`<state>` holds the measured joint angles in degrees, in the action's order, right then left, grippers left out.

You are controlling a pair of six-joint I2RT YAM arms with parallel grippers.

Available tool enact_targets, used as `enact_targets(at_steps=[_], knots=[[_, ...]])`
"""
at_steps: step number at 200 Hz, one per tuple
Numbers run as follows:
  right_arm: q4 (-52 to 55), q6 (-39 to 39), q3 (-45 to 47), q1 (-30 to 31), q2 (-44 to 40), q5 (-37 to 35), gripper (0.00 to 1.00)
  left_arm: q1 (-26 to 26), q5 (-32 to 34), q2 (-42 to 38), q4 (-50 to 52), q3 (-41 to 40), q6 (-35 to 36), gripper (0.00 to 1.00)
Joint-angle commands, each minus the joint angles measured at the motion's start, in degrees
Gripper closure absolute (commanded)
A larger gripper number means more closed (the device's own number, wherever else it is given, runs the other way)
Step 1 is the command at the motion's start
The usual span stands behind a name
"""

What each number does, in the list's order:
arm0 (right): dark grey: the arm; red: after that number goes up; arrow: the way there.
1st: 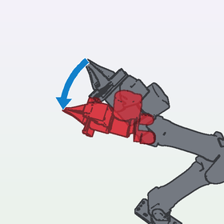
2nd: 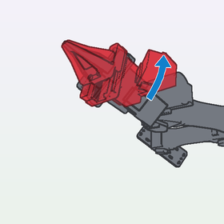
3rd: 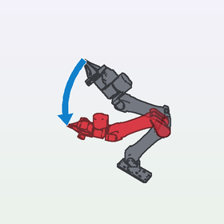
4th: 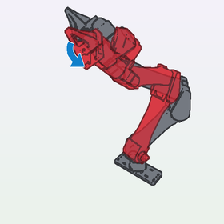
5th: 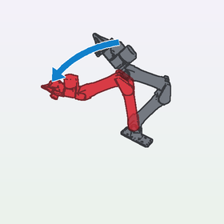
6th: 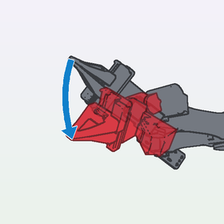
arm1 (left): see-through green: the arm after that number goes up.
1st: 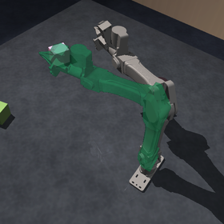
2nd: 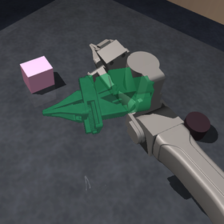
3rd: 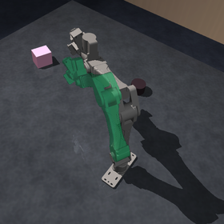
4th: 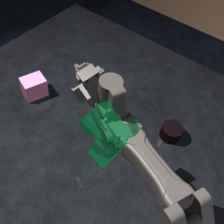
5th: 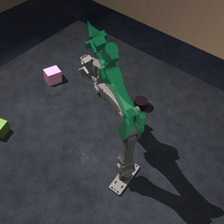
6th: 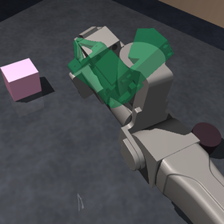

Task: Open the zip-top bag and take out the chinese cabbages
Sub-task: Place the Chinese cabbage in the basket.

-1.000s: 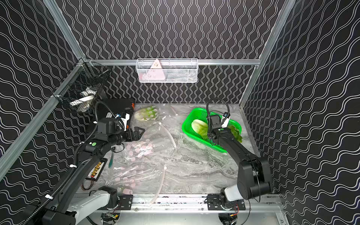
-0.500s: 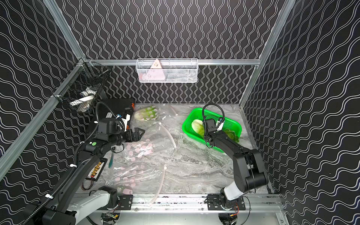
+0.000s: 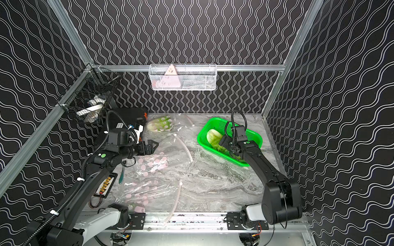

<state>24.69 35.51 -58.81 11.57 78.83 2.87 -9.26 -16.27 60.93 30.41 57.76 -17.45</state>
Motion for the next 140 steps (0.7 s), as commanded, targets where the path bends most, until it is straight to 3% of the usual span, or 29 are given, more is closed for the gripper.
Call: enact_targets(at_steps=[1, 29, 63, 93, 110, 140], knots=[[4.4, -2.0, -1.4, 0.1, -2.2, 2.5, 0.14, -0.1, -0.4, 0.2, -0.4, 0.7, 0.7, 0.01], [7.4, -4.7, -3.2, 0.1, -3.5, -0.2, 0.15, -0.4, -0.7, 0.4, -0.7, 0.6, 0.2, 0.01], [9.6, -7.6, -5.7, 0.0, -5.4, 1.5, 0.17, -0.8, -0.6, 0.3, 0.0, 0.5, 0.0, 0.01], [15.5, -12.8, -12.6, -0.7, -4.6, -5.8, 0.13, -0.9, -0.2, -0.1, 0.4, 0.3, 0.2, 0.01], [20.7, -16.1, -17.3, -4.2, -0.9, -8.9, 0.08, -1.0, -0.7, 0.0, 0.3, 0.4, 0.1, 0.01], [20.4, -19.1, -16.0, -14.2, 1.9, -0.2, 0.07, -1.2, -0.7, 0.2, 0.3, 0.3, -0.1, 0.01]])
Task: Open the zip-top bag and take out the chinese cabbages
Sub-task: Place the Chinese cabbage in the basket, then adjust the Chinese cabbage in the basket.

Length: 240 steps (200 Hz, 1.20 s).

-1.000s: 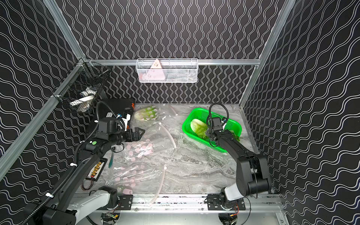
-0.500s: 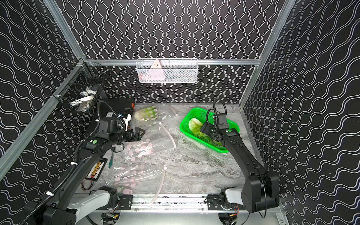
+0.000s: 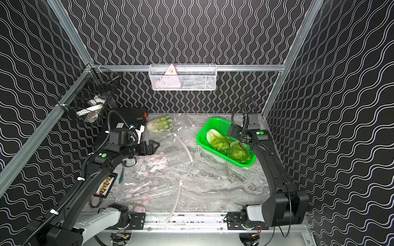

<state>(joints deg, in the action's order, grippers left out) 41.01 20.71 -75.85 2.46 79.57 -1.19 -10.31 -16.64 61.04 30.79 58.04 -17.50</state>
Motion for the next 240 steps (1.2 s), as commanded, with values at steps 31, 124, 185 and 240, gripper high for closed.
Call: enact_targets(at_steps=[31, 124, 185, 240], knots=[[1.2, -4.9, 4.9, -10.6, 2.1, 9.2, 0.05, -0.3, -1.1, 1.3, -0.6, -0.2, -0.3, 0.01], [4.7, -6.7, 0.5, -10.3, 17.8, 11.0, 0.16, -0.6, -2.5, 4.8, -3.2, -1.1, -0.1, 0.01], [10.9, -7.2, -5.9, -3.7, 26.6, 0.6, 0.14, -0.6, -3.1, 5.1, -3.3, -0.9, 0.5, 0.01], [9.8, -6.5, -5.8, -2.9, 29.0, -1.3, 0.45, -0.6, -2.6, 4.7, -2.7, -0.8, 1.1, 0.01]])
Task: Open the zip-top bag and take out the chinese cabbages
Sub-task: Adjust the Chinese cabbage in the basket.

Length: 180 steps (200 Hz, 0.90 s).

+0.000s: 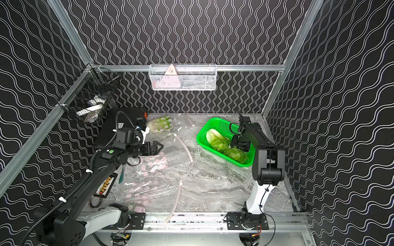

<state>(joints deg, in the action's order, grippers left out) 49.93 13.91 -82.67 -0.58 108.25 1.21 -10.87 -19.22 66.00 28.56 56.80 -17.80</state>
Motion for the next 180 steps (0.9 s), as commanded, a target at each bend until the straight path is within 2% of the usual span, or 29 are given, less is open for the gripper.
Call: enact_targets(at_steps=[1, 34, 69, 105, 129, 142, 153, 180], knots=[[0.8, 0.3, 1.1, 0.1, 0.3, -3.8, 0.46, 0.0, -0.1, -0.3, -0.5, 0.4, 1.5, 0.01], [-0.5, 2.2, 1.9, 0.3, -5.0, -7.9, 0.62, 0.0, 0.1, -0.3, -0.1, 0.7, 1.6, 0.01], [-0.4, 4.3, 1.0, 0.3, -10.2, -15.4, 0.77, 0.0, -0.1, 0.0, -0.2, 1.1, 1.2, 0.01], [-4.1, 7.7, 3.7, -0.2, -10.5, -21.1, 0.75, -0.1, -0.2, 0.0, -0.7, 1.0, 0.4, 0.01], [-5.2, 11.4, 5.0, -0.5, -8.4, -23.8, 0.7, -0.1, -0.6, 0.2, -0.1, 1.7, 0.3, 0.01], [-6.8, 12.5, 6.2, -0.5, -8.6, -24.2, 0.5, -0.1, -0.2, 0.0, 0.8, 2.2, 0.9, 0.01], [-7.4, 13.3, 6.8, -0.4, -9.0, -25.0, 0.39, -0.1, 0.5, -0.3, 1.2, 2.4, 1.3, 0.01], [-9.1, 12.8, 7.2, 0.1, -11.7, -24.1, 0.25, -0.1, 1.4, -0.6, 0.9, 2.3, 0.6, 0.01]])
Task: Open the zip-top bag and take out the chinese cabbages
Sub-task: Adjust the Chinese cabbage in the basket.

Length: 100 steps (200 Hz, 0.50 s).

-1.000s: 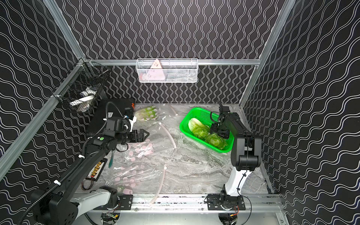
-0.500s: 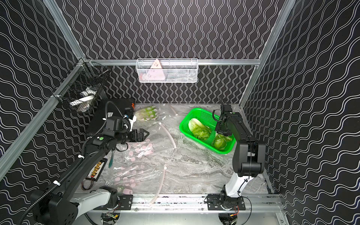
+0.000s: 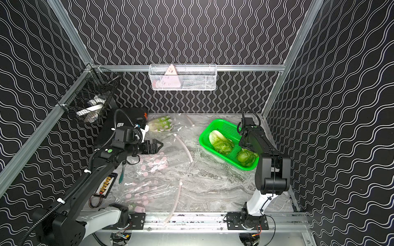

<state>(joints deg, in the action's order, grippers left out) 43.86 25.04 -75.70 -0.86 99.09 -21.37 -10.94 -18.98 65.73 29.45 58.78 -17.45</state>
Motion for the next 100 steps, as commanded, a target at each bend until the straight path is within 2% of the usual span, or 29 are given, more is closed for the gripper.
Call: enact_targets(at_steps=[1, 57, 100], knots=[[-3.0, 1.6, 0.2, 0.5, -2.7, -1.5, 0.25, 0.0, 1.2, -0.3, 0.0, 0.3, 0.1, 0.01], [1.1, -3.2, -5.0, 0.8, -9.5, 2.7, 0.23, -0.8, 1.5, 3.4, -0.1, 3.3, -1.9, 0.01], [-2.9, -6.2, 2.3, 0.8, -18.6, 10.9, 0.25, -4.8, 3.8, 8.7, -0.7, 8.9, -1.8, 0.01]])
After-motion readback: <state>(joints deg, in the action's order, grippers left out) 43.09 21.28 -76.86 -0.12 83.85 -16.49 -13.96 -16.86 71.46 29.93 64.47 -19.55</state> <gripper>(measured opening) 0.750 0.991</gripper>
